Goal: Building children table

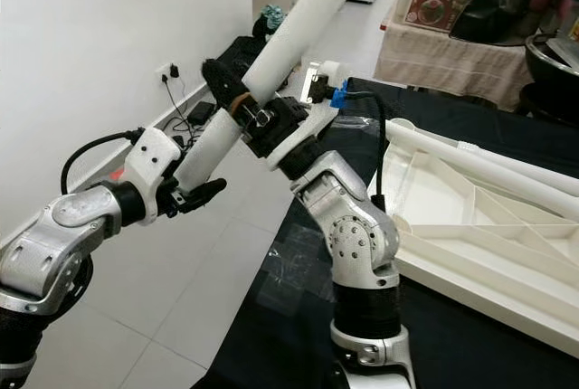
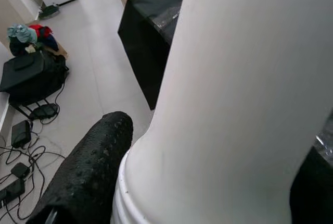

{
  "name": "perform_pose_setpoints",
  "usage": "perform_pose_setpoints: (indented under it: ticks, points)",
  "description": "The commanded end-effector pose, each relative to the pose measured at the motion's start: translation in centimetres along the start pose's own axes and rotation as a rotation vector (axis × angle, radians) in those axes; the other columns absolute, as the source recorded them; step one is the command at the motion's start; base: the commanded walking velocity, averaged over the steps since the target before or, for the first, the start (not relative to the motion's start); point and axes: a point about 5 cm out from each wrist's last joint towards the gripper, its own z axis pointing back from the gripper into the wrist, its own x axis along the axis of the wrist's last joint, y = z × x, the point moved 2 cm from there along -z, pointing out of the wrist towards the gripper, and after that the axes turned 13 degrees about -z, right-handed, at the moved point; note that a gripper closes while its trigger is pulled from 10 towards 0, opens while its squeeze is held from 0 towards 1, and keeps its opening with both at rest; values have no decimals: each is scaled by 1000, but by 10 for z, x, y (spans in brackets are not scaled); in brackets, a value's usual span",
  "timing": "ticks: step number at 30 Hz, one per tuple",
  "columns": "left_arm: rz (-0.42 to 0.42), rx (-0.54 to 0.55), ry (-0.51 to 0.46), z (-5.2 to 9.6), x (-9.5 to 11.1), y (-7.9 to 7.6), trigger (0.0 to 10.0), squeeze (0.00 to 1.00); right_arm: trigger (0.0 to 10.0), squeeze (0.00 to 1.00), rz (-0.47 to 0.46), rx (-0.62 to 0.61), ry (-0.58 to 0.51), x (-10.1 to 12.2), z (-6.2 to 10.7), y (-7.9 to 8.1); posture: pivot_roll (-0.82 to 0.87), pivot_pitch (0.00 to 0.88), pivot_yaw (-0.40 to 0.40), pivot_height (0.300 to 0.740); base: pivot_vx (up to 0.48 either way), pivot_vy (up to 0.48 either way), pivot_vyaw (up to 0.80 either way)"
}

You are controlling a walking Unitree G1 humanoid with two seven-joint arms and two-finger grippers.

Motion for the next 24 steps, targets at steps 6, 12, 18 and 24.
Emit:
perform_pose_setpoints:
  ticks: [6, 12, 18, 24]
  points:
    - [-50, -15, 12, 2, -2, -1, 10000, 0, 10000, 0, 12, -5, 4, -1, -5, 1, 60, 86, -55, 740, 0, 0, 0]
    - [-68, -9, 1, -4, 2, -1, 10000, 0, 10000, 0, 38, -13, -3, -1, -10, 4, 58, 91, -55, 740, 0, 0, 0]
    - [-90, -43, -25, -10, 9, -11, 10000, 0, 10000, 0, 78, -51, 5, -5, -14, -1, 61, 93, -56, 740, 0, 0, 0]
    - [-102, -69, -38, -13, 11, -20, 10000, 0, 7490, 0, 126, -81, 28, -10, -19, -5, 60, 97, -58, 740, 0, 0, 0]
